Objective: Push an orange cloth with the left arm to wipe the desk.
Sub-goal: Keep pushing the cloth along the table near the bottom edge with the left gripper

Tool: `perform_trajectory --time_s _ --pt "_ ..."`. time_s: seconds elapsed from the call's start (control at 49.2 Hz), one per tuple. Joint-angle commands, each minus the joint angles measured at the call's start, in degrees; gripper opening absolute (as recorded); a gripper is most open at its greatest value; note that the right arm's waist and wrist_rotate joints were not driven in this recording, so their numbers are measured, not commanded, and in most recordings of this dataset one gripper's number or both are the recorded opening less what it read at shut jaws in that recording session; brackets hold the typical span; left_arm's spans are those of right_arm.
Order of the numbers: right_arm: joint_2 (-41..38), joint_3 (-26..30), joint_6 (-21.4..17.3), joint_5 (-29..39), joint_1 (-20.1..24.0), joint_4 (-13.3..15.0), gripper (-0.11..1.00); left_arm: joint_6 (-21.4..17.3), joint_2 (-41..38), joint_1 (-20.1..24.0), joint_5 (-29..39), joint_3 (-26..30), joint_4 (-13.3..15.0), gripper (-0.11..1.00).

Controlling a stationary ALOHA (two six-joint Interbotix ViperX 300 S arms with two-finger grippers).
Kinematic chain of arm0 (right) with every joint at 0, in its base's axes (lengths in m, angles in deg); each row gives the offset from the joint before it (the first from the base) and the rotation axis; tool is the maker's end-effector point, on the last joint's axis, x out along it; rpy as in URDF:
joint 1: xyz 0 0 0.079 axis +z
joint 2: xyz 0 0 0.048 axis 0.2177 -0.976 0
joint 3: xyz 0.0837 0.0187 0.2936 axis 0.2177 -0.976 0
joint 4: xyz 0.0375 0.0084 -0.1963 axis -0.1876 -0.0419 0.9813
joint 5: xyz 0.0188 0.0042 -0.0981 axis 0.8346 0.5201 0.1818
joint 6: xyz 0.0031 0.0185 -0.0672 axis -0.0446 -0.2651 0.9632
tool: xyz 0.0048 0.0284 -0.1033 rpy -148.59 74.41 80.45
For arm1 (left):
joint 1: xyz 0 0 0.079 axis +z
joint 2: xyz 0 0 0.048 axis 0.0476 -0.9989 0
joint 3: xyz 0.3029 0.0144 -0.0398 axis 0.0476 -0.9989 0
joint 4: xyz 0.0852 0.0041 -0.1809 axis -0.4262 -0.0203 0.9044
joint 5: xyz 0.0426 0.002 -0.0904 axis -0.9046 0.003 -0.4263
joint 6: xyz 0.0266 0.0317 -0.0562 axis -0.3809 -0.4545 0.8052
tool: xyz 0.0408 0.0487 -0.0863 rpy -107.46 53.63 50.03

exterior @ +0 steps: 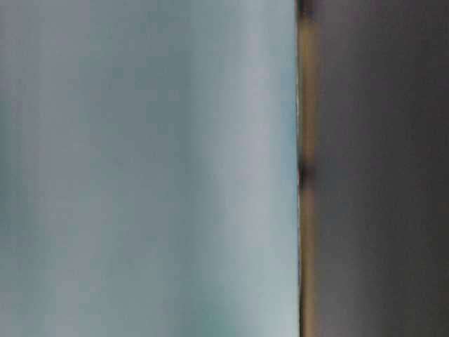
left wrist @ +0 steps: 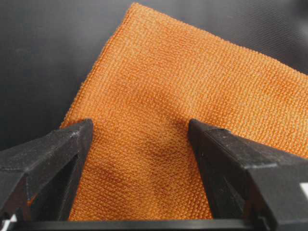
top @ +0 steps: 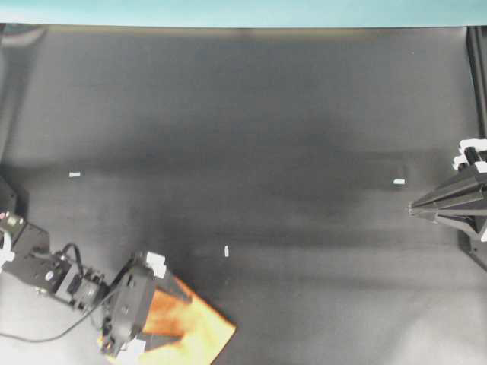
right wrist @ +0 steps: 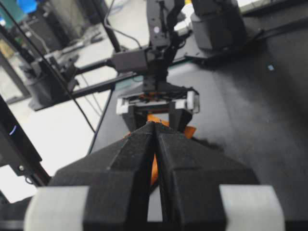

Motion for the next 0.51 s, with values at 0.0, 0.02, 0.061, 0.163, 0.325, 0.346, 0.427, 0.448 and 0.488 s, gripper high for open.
perform_trajectory --time_s 0.0,0.02,0.061,0.163,0.325,0.346,0.427,0.448,0.488 --pt "-0.26 0.35 0.00 -0.26 0.00 -0.09 0.00 0.09 0.26 -0.79 -0.26 0.79 -0.18 0.79" --pt "-0.26 0.35 0.00 -0.26 0.00 -0.09 0.00 0.09 0.26 -0.79 -0.26 0.88 -0.18 0.79" --pt "-0.18 0.35 -0.09 -0.26 0.00 -0.09 0.00 0.09 0.26 -0.79 -0.26 0.88 -0.18 0.79" --pt "-0.18 0.26 -0.09 -0.18 0.00 -0.09 0.00 -0.18 0.18 -0.70 -0.26 1.05 -0.18 0.79" --pt "-0.18 0.18 -0.09 -0.26 0.00 -0.09 0.00 -0.35 1.23 -0.44 -0.26 1.14 -0.18 0.79" --pt "-0.18 0.18 0.00 -0.26 0.00 -0.09 0.00 -0.44 1.67 -0.44 -0.26 1.14 -0.18 0.79" --pt "-0.18 0.09 0.00 -0.26 0.00 -0.09 0.00 -0.79 3.78 -0.44 -0.09 0.70 -0.18 0.79" --pt "-0.18 0.00 0.00 -0.26 0.00 -0.09 0.00 -0.88 4.39 -0.35 0.09 0.53 -0.18 0.79" --pt "-0.18 0.00 0.00 -0.26 0.00 -0.09 0.00 -1.05 5.62 -0.26 0.53 0.26 -0.18 0.79"
